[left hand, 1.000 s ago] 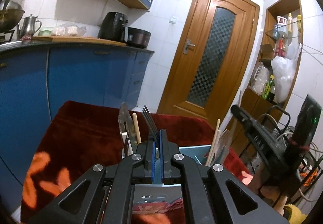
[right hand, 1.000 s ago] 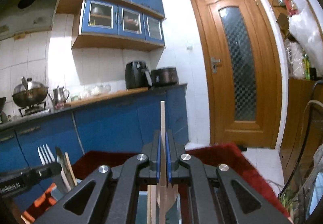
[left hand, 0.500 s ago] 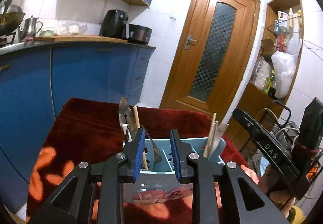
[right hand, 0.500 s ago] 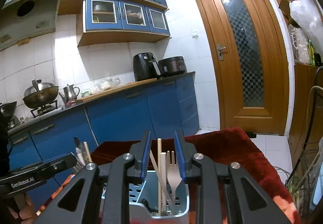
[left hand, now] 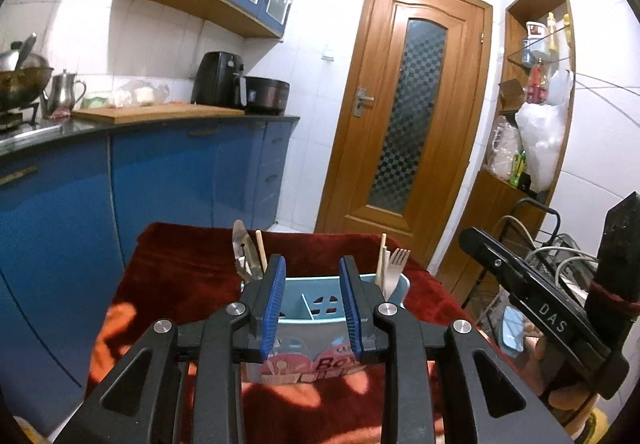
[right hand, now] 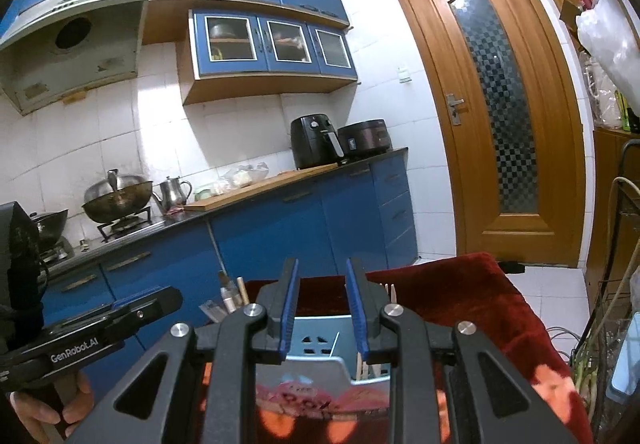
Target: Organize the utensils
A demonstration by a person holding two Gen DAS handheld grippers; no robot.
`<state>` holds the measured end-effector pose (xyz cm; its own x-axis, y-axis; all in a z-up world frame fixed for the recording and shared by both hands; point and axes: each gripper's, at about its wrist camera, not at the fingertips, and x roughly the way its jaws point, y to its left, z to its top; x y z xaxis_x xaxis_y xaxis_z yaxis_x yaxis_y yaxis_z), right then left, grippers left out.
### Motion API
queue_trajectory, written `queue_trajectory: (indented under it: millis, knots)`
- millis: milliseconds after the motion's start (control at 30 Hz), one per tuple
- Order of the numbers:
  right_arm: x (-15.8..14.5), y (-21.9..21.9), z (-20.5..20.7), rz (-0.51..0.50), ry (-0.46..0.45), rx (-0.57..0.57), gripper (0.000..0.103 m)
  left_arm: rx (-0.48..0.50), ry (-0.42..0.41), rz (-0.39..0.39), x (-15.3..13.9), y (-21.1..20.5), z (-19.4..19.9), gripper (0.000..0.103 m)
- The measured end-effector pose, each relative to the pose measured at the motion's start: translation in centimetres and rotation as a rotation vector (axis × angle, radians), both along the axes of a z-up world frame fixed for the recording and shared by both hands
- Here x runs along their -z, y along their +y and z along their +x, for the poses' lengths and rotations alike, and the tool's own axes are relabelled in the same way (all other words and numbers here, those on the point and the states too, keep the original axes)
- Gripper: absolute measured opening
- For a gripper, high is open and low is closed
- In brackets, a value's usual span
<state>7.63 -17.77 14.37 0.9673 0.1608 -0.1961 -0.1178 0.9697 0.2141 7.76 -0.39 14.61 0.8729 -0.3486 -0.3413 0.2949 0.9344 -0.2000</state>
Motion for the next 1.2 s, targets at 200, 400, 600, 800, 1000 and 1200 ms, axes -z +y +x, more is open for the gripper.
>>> queue_trajectory:
  millis: [200, 400, 600, 800, 1000, 1200]
  knots:
    - [-0.6, 0.4, -3.4, 0.011, -0.013, -0.016, 0.027, -0.02, -0.023, 0.013, -0.7, 1.0, -3.5, 0.028]
    - [-0.4, 1.0, -6.8, 0.006, -0.002, -0.032, 0.028, -0.051, -0.045, 0.027, -0.6, 1.8, -7.1, 0.028]
    - [1.0, 2.0, -10.0, -0.022, 0.02, -0.043, 0.03, -0.1, -0.05, 0.064, 1.4, 2.5, -9.8, 0.028]
    - [3.8, 2.4, -11.7, -0.031, 0.058, -0.035, 0.032, -0.142, 0.004, 0.076, 5.1, 3.1, -10.4, 0.028]
    - [7.3, 2.6, -12.1, -0.052, 0.105, -0.02, 0.036, -0.172, 0.014, 0.119, 8.2, 2.7, -10.0, 0.028]
    - [10.0, 2.6, -11.7, -0.075, 0.147, -0.003, 0.04, -0.174, 0.061, 0.125, 11.0, 2.4, -9.7, 0.028]
